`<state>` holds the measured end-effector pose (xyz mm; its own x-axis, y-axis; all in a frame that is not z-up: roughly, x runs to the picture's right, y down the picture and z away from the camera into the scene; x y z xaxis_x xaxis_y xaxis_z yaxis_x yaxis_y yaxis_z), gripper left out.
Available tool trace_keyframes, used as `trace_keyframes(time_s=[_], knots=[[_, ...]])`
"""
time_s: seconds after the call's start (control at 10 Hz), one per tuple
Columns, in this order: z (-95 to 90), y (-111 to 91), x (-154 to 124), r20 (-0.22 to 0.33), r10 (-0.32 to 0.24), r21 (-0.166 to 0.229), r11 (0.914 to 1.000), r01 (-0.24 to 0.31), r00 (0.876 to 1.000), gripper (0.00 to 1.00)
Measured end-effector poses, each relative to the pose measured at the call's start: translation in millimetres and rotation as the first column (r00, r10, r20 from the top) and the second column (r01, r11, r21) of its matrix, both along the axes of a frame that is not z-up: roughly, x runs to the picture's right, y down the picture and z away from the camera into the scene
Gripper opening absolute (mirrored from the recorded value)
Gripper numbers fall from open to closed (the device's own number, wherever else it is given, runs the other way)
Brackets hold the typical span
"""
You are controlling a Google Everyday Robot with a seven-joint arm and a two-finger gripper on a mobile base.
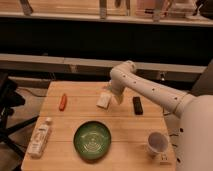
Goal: Place the white sponge in the ceramic cup
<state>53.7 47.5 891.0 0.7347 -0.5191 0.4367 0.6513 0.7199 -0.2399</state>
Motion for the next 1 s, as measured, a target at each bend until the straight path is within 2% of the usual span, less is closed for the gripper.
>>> trace_keyframes(time_s=[0.6,0.8,1.0], knots=[[19.9,19.4,-20.1,0.034,-0.048,-0.072,0.9961,0.05,0.998,0.8],[23.6,24.5,-25.2,0.046,-0.07,-0.091,0.993,0.074,0.996,0.8],[26.6,30.3,-33.4,0.068,-0.115,-0.102,0.9874,0.121,0.991,0.8]])
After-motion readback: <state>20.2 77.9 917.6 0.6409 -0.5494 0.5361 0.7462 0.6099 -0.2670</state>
